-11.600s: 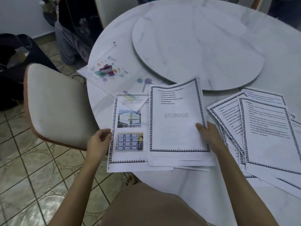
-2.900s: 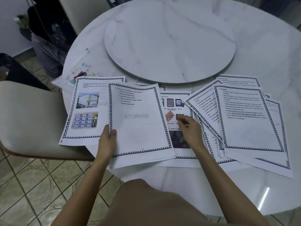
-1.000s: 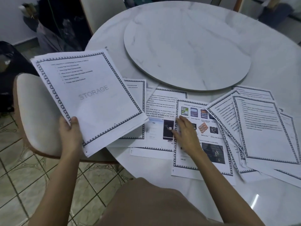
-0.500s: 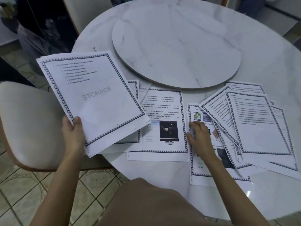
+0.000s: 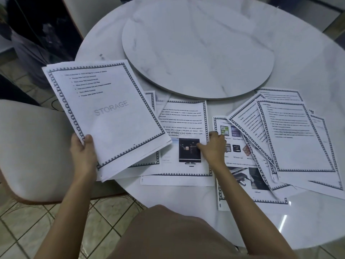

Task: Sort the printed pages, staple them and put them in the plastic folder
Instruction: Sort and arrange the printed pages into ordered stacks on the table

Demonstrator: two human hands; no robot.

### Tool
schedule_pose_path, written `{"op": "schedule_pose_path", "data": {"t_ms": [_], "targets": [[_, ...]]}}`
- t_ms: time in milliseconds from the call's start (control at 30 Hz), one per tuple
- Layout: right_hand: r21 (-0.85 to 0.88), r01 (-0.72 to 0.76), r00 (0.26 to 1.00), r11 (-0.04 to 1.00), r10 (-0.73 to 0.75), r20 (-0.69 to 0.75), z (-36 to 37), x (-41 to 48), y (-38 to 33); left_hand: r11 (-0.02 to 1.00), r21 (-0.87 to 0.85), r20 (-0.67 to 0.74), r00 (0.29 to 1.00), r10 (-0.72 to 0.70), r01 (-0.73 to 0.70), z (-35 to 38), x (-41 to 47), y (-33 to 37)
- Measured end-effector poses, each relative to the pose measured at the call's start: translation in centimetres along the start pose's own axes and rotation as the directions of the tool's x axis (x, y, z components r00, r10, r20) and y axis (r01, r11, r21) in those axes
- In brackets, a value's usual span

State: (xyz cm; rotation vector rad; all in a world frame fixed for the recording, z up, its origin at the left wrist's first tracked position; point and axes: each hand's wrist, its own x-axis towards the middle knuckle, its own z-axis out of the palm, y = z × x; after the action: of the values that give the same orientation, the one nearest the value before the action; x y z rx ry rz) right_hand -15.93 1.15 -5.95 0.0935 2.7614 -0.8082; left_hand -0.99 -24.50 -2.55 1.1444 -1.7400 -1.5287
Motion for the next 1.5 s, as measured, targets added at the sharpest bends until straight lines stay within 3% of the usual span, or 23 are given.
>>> {"op": "schedule_pose_path", "data": {"t_ms": [267,567,800,967,1167,1300,1500], "targets": [[0.278,0.072,0.997,0.958,-0.075,0.001,-3.8,0.1,0.5,1.000,0.002,0.007,1.000,0.009,-0.009,0.1,-0.1,0.0],[0.315,0.111,0.992,0.942,-0.123,0.017,-12.5,-0.3,4.6,1.000,-0.021,0.015,1.000,0.011,-0.010,0.3,-0.7,-0.1],[0.432,0.063,0.998,0.900,-0.056,-0.028,-16.2,-0.5,6.6,0.999,0.009,0.065,0.997,-0.045,0.045,0.6,-1.9,-0.9],[0.508,0.102,0.995,0.855,-0.091,-0.046,-14.8,-0.4,4.7,0.986,0.027,0.174,0.970,-0.168,0.166,2.1,-3.7,-1.5],[0.496,0.115,0.977,0.861,-0.188,0.100,-10.2,0.0,3.1,0.960,0.082,0.310,0.908,-0.281,0.269,4.1,-6.5,-1.6],[0.456,0.083,0.972,0.886,-0.173,0.160,-5.9,-0.9,2.6,0.943,0.110,0.335,0.882,-0.332,0.313,5.0,-8.0,-2.4],[0.397,0.172,0.965,0.902,-0.235,0.116,-2.2,-2.8,1.9,0.957,0.146,0.388,0.875,-0.289,0.251,5.6,-9.4,-2.8]]}}
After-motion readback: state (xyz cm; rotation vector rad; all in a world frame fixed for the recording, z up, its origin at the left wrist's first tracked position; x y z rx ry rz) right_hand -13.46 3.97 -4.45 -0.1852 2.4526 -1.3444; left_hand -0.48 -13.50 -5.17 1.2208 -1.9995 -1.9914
